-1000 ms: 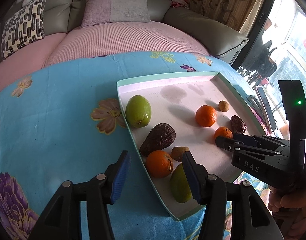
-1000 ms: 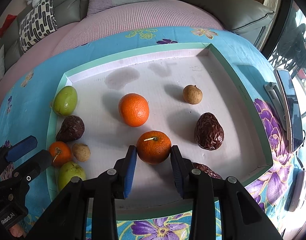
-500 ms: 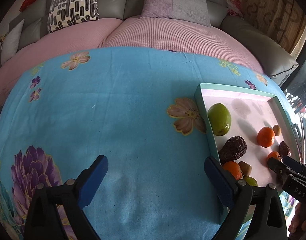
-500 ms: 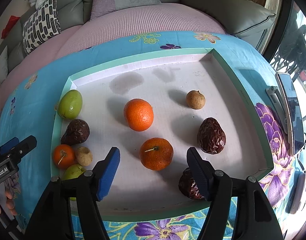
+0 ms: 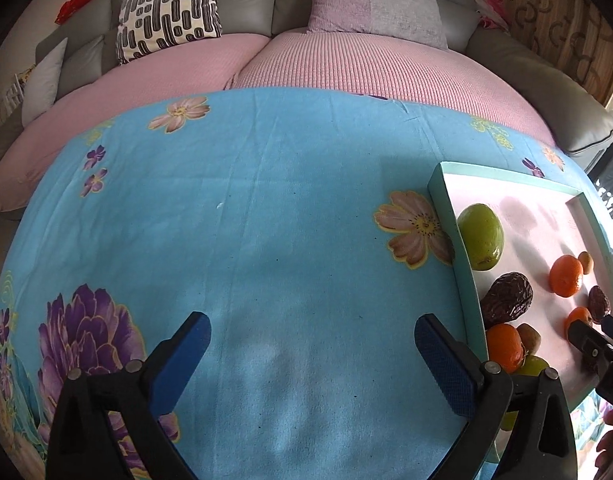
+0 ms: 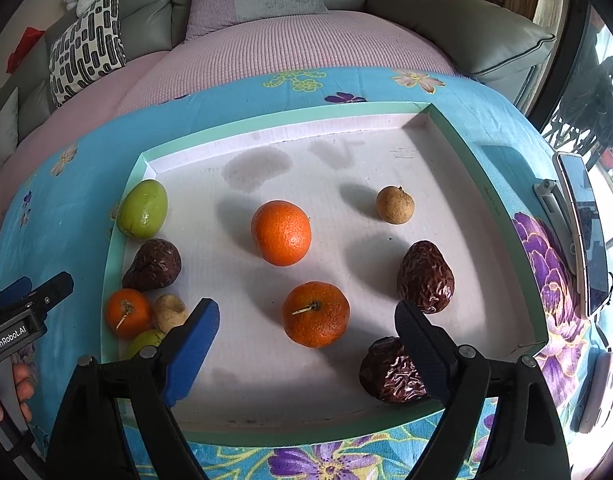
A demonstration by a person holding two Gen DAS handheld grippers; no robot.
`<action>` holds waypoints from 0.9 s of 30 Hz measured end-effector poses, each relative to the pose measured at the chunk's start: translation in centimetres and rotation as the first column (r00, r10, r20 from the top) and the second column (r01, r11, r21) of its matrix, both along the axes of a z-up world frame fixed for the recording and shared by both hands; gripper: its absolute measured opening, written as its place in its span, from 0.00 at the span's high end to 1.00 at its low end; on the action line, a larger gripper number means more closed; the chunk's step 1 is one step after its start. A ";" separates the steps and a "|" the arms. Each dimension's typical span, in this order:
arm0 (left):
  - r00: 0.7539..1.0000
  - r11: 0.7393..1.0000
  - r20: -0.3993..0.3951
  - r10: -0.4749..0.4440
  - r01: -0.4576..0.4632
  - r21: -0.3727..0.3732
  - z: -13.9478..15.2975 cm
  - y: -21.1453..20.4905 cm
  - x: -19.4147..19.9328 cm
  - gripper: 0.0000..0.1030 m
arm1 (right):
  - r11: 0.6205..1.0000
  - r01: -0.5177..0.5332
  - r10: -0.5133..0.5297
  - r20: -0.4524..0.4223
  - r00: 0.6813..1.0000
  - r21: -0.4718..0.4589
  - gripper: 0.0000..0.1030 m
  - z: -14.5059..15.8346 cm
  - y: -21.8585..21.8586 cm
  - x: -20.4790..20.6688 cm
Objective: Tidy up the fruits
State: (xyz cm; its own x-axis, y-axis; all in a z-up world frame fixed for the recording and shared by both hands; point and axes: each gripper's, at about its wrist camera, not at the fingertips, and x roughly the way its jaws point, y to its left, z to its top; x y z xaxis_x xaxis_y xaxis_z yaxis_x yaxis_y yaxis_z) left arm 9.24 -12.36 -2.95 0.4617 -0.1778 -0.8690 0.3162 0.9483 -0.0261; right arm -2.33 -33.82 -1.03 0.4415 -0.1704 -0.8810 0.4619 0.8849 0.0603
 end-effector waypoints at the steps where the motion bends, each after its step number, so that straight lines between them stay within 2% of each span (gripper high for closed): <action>1: 1.000 1.000 0.001 0.002 -0.002 0.001 0.0 0.1 0.1 0.00 | 1.000 -0.001 0.001 0.006 1.000 -0.002 0.06 0.1 0.0 0.0; 11: 1.000 1.000 0.010 -0.005 0.005 -0.004 0.6 0.7 -0.2 0.00 | 1.000 -0.007 0.007 0.035 0.999 0.004 0.06 0.7 0.4 0.1; 16: 0.999 1.000 0.039 -0.013 0.012 0.027 1.8 1.2 -0.8 0.00 | 1.000 -0.026 0.026 0.047 0.999 0.001 0.06 1.3 1.3 -0.1; 23: 0.995 0.994 0.085 0.056 -0.064 0.094 3.8 2.3 -2.2 0.00 | 0.999 -0.047 0.046 0.063 0.997 0.025 0.06 2.3 3.5 -0.5; 27: 0.995 0.991 0.081 0.059 -0.068 0.114 4.2 3.1 -3.6 0.00 | 0.997 -0.075 0.074 0.068 0.995 0.011 0.06 2.9 5.0 -0.8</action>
